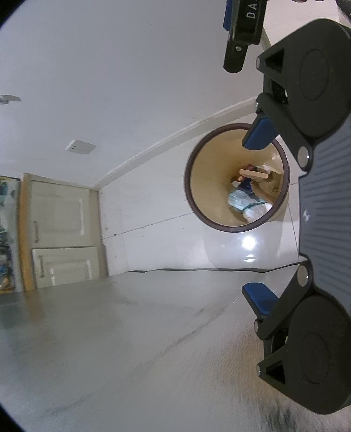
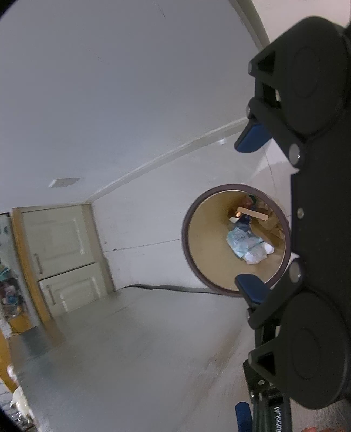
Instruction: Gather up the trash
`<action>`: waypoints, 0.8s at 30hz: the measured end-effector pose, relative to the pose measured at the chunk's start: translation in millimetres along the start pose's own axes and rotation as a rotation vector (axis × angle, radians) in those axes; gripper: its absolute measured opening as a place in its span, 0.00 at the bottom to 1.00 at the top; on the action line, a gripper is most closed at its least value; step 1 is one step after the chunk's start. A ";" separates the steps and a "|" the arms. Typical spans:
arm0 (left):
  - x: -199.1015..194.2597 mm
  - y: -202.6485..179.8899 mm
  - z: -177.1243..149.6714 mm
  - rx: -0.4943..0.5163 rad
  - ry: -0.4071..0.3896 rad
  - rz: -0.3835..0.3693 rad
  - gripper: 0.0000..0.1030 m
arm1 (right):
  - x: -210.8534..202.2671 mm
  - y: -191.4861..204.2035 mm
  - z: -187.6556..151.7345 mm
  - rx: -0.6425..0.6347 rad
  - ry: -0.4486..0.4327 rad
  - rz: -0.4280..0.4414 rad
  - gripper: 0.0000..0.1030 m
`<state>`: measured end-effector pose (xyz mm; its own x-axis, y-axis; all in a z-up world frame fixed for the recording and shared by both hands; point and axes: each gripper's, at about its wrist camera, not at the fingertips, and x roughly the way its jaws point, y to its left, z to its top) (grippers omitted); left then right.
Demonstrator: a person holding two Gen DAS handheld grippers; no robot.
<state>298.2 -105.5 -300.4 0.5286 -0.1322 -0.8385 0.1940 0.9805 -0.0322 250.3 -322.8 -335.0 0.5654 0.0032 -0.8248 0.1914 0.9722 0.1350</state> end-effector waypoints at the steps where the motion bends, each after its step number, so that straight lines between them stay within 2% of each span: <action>1: -8.6 -1.6 0.2 0.000 -0.010 -0.001 1.00 | -8.1 0.5 0.4 -0.006 -0.012 0.002 0.94; 8: -59.8 -8.5 1.1 0.011 -0.070 -0.006 1.00 | -66.8 2.3 2.8 -0.017 -0.101 0.021 0.96; 24: -171.5 -6.7 0.8 0.000 -0.184 -0.017 1.00 | -185.2 21.9 8.4 -0.075 -0.217 0.017 1.00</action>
<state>206.9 -89.5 -156.0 0.6676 -0.1727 -0.7243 0.2039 0.9779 -0.0452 156.5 -304.1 -174.8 0.7292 -0.0232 -0.6839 0.1249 0.9871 0.0997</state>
